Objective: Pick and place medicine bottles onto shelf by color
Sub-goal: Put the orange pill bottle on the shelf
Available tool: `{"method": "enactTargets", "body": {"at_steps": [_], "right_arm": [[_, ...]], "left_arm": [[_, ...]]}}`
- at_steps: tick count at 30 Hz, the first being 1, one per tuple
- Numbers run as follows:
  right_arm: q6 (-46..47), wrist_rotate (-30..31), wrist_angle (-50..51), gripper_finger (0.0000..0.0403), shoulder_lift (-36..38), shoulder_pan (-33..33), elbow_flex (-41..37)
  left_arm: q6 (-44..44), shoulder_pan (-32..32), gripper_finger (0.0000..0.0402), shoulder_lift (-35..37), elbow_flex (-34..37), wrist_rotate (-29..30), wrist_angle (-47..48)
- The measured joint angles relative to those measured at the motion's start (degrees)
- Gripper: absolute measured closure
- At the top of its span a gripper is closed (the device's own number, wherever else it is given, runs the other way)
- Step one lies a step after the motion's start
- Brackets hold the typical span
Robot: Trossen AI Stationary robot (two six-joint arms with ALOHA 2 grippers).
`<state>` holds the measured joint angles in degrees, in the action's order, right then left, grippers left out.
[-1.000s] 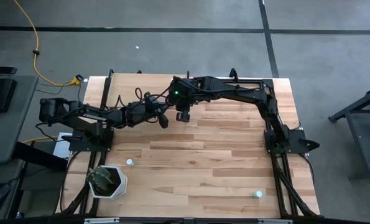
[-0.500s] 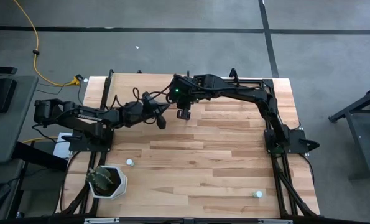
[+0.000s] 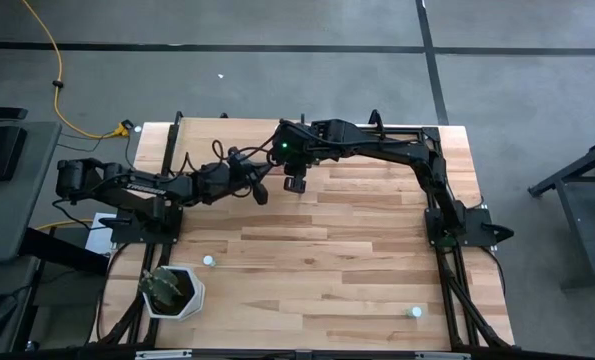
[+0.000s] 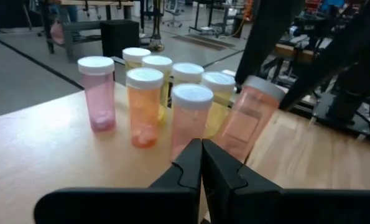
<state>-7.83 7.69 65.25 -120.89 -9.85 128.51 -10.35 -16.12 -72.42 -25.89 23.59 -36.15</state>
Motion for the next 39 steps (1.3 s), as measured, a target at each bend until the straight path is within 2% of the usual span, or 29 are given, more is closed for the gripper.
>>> {"method": "enactTargets", "body": {"at_steps": [10,14,20,39], "right_arm": [[-0.10,0.00,0.00,0.0297,-0.01,0.00,0.00],[-0.10,0.01,0.00,0.0297,-0.01,0.00,0.00],[-0.10,0.01,0.05,0.0297,-0.01,0.00,0.00],[0.05,-0.03,-2.79,0.0297,-0.01,0.02,0.00]], "left_arm": [[-2.36,0.04,0.0401,-0.31,0.00,0.01,-1.30],[-2.53,-0.29,0.0401,-2.53,0.00,-0.05,-1.88],[-1.63,-1.29,0.0401,-5.92,0.00,-1.34,-7.67],[-3.02,-1.01,0.0401,-5.95,0.00,-2.42,-7.16]]}}
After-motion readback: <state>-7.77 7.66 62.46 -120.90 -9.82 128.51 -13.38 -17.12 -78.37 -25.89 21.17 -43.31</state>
